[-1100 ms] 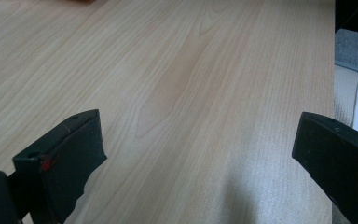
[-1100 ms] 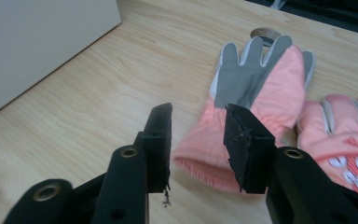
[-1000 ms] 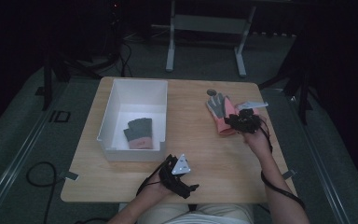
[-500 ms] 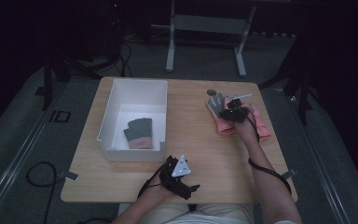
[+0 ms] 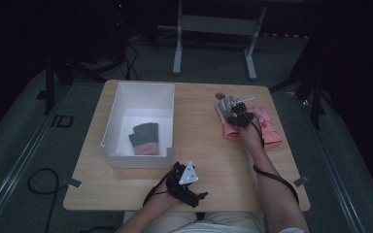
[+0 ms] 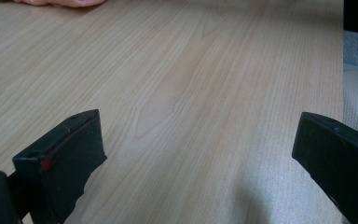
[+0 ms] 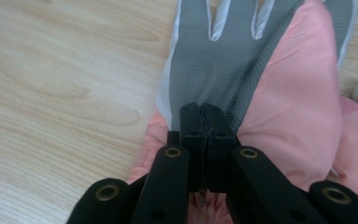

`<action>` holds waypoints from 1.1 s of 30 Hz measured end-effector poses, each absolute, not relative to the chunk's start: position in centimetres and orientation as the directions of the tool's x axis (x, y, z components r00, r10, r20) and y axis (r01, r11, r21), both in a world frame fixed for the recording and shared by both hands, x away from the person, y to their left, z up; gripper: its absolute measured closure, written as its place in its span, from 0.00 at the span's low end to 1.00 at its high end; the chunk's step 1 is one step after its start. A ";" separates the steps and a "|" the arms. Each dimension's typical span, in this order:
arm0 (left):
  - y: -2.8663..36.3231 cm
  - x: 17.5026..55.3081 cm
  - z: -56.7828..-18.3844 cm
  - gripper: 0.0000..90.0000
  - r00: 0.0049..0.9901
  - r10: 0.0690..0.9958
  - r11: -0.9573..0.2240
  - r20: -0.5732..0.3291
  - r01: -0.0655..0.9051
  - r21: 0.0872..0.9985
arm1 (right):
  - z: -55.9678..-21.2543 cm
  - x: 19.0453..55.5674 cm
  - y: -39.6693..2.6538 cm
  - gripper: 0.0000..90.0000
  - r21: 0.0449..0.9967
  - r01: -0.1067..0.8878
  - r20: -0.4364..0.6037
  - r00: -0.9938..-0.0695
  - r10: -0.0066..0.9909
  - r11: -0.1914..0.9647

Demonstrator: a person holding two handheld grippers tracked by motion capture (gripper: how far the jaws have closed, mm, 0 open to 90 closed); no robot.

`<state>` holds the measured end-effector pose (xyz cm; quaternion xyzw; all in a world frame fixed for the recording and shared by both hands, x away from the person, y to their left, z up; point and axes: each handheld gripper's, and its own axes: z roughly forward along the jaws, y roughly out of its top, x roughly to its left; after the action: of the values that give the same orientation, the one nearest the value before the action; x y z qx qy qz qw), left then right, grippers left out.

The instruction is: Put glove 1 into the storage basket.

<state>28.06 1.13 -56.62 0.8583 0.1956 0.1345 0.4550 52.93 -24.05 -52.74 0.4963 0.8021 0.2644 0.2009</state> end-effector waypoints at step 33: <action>1.6 27.9 -56.5 0.02 0.882 0.465 -0.486 0.078 0.181 0.855 | -49.4 37.3 -20.9 0.99 0.737 0.669 0.174 -0.332 0.927 0.101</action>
<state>27.91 1.59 -56.45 0.8484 0.1903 0.1514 0.4701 37.29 -20.91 -49.39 0.5524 0.7222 0.3800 0.1700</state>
